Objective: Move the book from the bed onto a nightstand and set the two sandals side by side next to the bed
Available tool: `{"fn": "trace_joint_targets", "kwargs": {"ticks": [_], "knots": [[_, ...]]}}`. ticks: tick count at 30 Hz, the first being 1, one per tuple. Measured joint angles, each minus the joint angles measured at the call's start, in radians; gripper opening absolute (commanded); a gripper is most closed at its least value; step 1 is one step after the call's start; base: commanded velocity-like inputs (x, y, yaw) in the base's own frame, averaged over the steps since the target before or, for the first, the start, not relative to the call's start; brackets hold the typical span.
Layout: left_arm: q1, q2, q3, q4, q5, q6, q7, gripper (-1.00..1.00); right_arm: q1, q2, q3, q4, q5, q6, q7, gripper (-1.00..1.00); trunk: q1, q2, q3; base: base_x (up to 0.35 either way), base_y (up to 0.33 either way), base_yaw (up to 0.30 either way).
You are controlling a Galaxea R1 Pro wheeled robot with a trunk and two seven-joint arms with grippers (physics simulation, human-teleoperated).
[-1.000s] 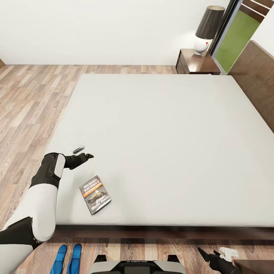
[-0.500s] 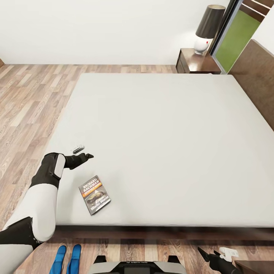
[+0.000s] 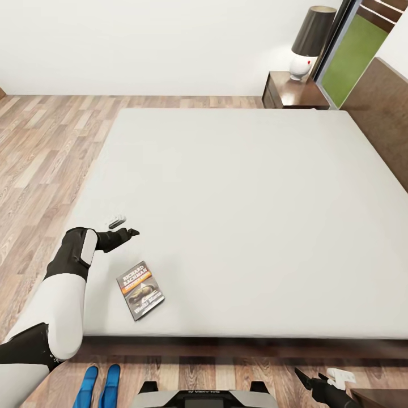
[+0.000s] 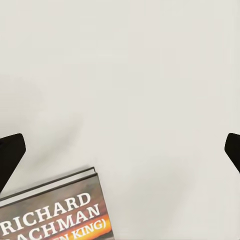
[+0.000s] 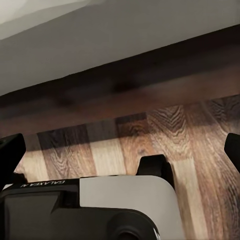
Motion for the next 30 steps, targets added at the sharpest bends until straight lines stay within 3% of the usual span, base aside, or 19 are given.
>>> {"fn": "trace_joint_targets", "kwargs": {"ticks": [4,14,19,30], "knots": [[0.000,0.000,0.000,0.000,0.000,0.000,0.000,1.00,0.000,0.000,0.000,0.000,0.000,0.000,0.000,1.00,0.015,-0.028,-0.013,0.000,0.000,0.000],[0.000,0.000,0.000,0.000,0.000,0.000,0.000,1.00,0.000,0.000,0.000,0.000,0.000,0.000,0.000,1.00,0.015,-0.028,-0.013,0.000,0.000,0.000],[0.000,0.000,0.000,0.000,0.000,0.000,0.000,1.00,0.000,0.000,0.000,0.000,0.000,0.000,0.000,1.00,0.035,-0.063,-0.028,0.000,0.000,0.000],[0.000,0.000,0.000,0.000,0.000,0.000,0.000,1.00,0.000,0.000,0.001,0.000,0.000,0.001,0.000,1.00,0.035,-0.063,-0.028,0.000,0.000,0.000]]}}
